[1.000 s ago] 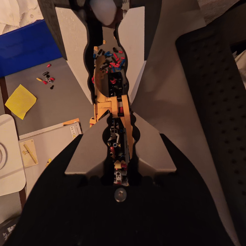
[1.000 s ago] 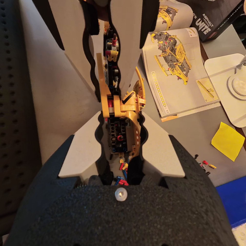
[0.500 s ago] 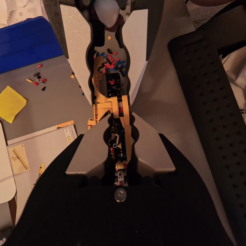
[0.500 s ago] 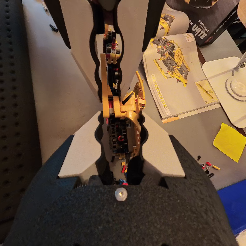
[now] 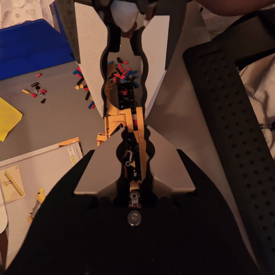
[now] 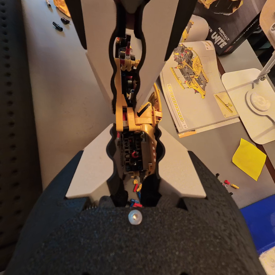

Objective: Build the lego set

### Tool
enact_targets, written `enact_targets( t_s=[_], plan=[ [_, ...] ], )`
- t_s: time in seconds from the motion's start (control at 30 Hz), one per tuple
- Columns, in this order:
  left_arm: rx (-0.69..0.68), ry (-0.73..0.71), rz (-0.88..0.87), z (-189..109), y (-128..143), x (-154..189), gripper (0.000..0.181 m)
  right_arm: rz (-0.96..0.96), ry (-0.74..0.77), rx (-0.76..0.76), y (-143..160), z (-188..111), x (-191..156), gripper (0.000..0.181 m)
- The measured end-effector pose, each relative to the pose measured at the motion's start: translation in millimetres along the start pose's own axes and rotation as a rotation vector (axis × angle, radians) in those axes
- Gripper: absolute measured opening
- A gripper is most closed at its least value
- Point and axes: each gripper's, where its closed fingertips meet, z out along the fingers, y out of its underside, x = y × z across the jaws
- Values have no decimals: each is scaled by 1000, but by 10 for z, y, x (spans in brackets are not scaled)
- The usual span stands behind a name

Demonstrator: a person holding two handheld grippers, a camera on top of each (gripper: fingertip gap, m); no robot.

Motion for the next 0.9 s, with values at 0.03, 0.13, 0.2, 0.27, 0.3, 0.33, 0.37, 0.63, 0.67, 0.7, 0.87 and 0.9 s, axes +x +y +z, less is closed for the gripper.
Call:
enact_targets(
  t_s=[0.03,0.13,0.2,0.27,0.3,0.33,0.37,0.63,0.67,0.7,0.87,0.9],
  plan=[
    [13,-3,-10,4,-9,-2,20,14,-4,3,7,-9,3,51],
    [30,-40,15,-14,-5,6,27,17,-3,27,5,-9,9,50],
    [60,-67,26,-114,15,40,43,20,2,28,8,-9,17,50],
    [131,-123,-5,-346,75,27,44,29,3,29,7,-10,18,50],
    [163,-159,-34,-458,135,5,44,30,5,31,5,-9,18,50],
    [181,-187,-58,-533,216,3,44,32,6,34,4,-8,19,50],
    [186,-204,-73,-568,307,22,44,35,5,36,3,-7,20,50],
    [253,-257,-127,-431,538,-24,62,61,-5,30,0,-5,39,51],
    [273,-263,-122,-426,515,-48,63,70,-3,29,2,-6,44,50],
    [281,-273,-114,-420,510,-73,63,81,-3,29,5,-10,51,50],
    [286,-327,-101,-408,524,-186,57,98,0,41,6,-12,68,50],
    [285,-340,-93,-401,529,-195,57,98,0,42,5,-12,69,50]
  ],
)
